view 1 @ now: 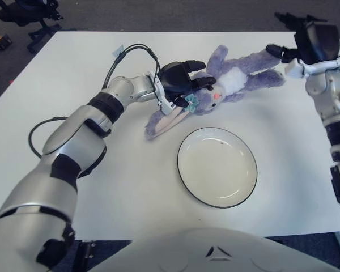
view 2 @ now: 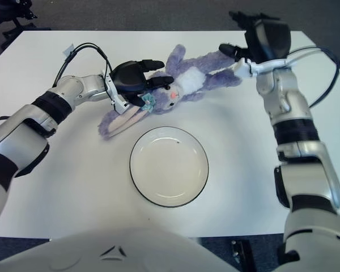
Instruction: Put the doll into the plate.
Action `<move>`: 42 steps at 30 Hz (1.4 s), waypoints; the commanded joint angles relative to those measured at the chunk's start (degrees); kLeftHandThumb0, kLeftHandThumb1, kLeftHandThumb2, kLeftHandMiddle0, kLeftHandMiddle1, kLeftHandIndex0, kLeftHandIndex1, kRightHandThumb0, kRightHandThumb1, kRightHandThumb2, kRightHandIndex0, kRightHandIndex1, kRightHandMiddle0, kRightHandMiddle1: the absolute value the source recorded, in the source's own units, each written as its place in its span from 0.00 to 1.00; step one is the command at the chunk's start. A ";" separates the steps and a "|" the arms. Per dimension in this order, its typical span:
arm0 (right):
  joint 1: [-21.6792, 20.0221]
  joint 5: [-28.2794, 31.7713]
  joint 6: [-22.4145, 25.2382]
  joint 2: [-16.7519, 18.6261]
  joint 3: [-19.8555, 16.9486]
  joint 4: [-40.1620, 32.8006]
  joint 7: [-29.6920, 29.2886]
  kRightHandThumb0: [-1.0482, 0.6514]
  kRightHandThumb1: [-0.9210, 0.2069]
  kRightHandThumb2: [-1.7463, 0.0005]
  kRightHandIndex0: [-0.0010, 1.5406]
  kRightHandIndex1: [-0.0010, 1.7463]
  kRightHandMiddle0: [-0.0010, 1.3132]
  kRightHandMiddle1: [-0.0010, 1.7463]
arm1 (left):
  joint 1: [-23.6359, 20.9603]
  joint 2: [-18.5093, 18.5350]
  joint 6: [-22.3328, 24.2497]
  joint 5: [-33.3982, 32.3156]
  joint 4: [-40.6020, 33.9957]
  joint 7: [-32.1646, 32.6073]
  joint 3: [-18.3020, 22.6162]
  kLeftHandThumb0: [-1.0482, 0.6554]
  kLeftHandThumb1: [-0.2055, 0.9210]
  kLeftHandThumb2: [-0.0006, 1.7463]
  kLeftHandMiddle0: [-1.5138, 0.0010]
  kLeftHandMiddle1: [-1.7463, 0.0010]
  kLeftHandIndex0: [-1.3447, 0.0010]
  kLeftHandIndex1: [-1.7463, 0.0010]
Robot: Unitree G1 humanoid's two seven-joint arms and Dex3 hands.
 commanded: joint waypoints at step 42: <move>3.11 -0.69 3.48 1.34 3.14 -11.02 28.42 0.34 0.01 0.97 0.25 0.00 0.33 0.00 | -0.57 -1.57 -2.28 -2.17 3.63 -2.22 -1.55 0.19 1.00 0.65 0.80 1.00 0.74 1.00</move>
